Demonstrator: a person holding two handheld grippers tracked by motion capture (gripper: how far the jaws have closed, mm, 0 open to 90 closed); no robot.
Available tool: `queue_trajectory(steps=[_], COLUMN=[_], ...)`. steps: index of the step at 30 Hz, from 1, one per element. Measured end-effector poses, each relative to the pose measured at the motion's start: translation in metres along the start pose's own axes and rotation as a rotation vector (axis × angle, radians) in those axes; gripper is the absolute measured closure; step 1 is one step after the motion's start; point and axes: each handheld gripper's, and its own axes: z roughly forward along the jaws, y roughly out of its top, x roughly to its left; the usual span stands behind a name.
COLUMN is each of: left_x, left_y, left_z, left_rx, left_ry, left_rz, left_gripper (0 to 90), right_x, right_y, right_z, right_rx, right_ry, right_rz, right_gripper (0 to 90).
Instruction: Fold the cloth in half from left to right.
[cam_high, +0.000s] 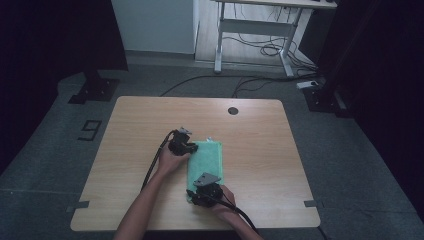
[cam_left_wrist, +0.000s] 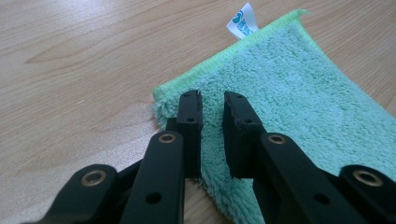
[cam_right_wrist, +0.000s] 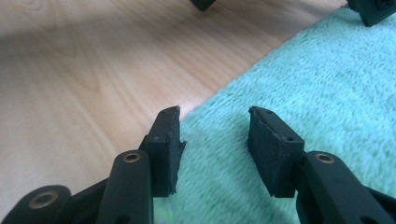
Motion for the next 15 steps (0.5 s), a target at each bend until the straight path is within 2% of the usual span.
queue_trajectory(steps=[15], left_x=[-0.0005], left_y=[-0.0007], left_z=[0.0001], left_rx=[-0.006], left_ry=[0.002], left_rz=[0.003], left_gripper=[77.1], right_x=[0.0099], right_y=[-0.0096], right_z=[-0.0098], right_rx=[-0.014], right_ry=[0.015], right_rz=[0.005], right_gripper=[56.2])
